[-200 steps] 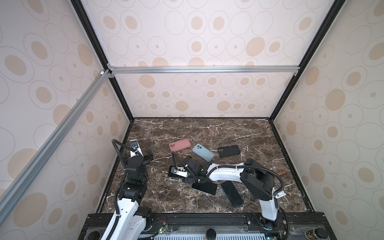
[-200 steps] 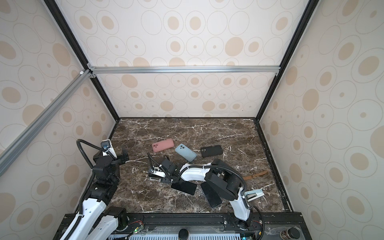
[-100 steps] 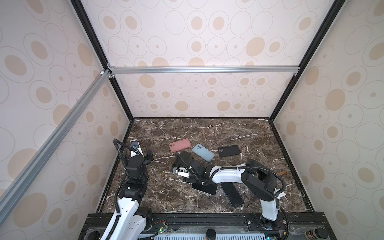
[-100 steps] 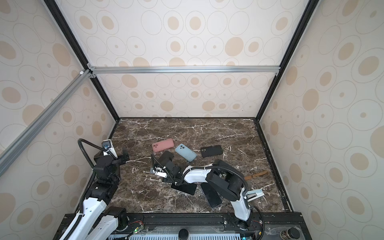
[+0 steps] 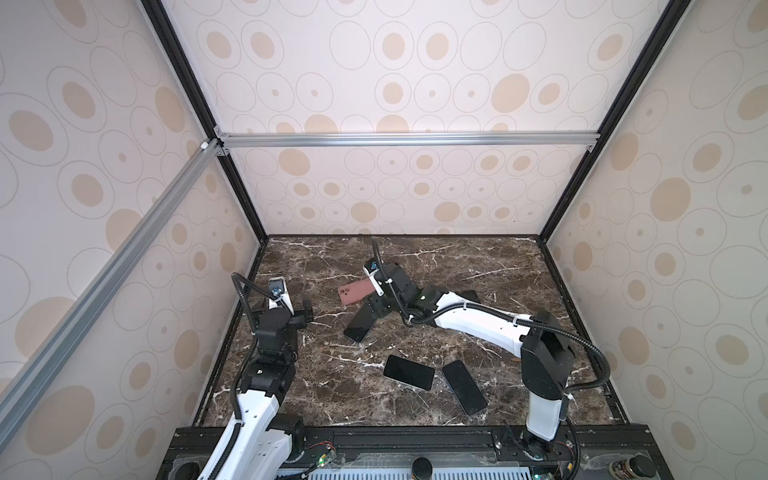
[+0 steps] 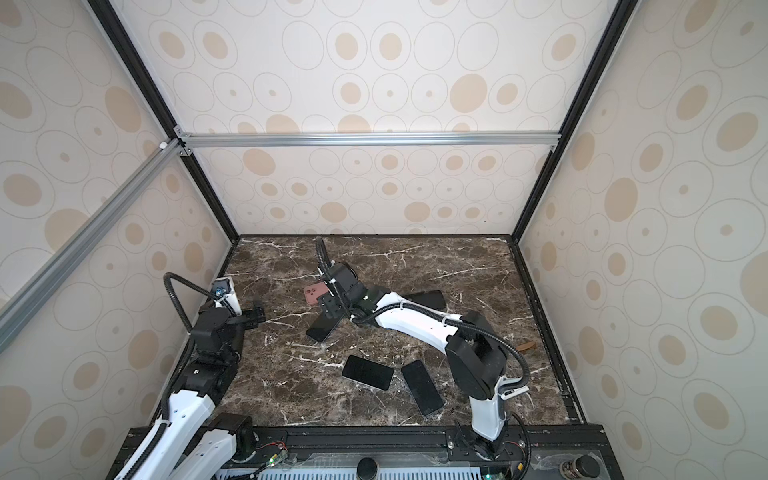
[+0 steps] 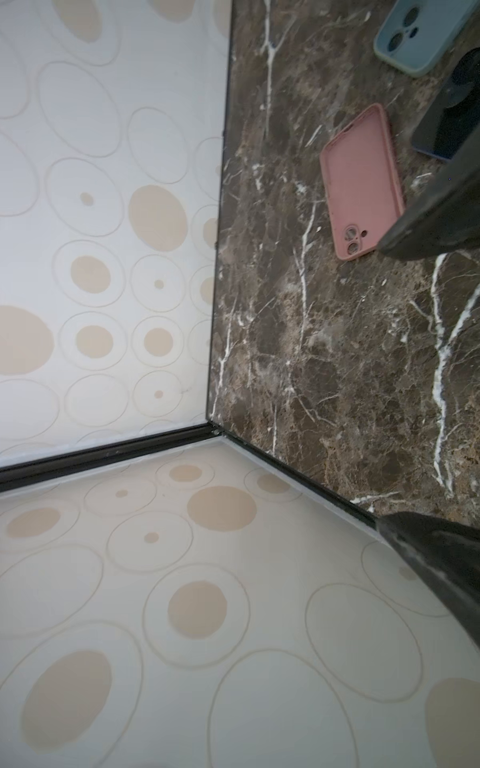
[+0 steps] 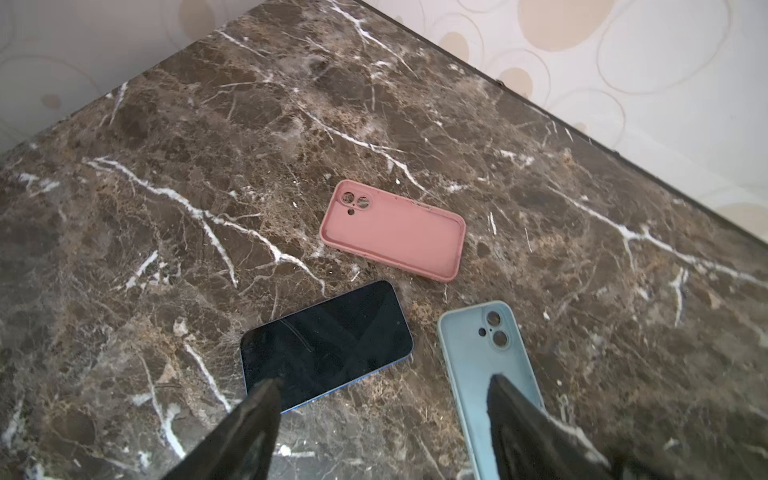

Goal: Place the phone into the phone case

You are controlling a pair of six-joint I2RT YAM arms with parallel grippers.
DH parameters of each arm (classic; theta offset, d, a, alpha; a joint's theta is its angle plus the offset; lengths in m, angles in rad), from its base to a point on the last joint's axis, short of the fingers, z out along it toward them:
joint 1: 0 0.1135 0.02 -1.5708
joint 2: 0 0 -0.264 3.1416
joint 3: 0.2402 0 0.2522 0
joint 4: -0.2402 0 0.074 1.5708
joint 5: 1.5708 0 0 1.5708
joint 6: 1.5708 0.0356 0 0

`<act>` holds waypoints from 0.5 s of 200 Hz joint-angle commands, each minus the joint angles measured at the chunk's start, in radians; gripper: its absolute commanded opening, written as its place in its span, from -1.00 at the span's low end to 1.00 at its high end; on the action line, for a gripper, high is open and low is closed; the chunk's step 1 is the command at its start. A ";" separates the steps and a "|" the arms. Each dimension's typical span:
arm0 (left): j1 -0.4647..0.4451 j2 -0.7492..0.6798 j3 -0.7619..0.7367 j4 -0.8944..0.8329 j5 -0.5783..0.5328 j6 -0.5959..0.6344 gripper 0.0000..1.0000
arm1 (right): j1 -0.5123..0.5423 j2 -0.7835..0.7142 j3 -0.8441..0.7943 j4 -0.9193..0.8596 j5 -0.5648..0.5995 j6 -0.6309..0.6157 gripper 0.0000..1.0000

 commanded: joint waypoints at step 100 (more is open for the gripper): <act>0.009 -0.097 0.054 -0.056 -0.140 -0.030 0.87 | 0.105 0.510 0.662 -0.697 0.147 0.795 0.82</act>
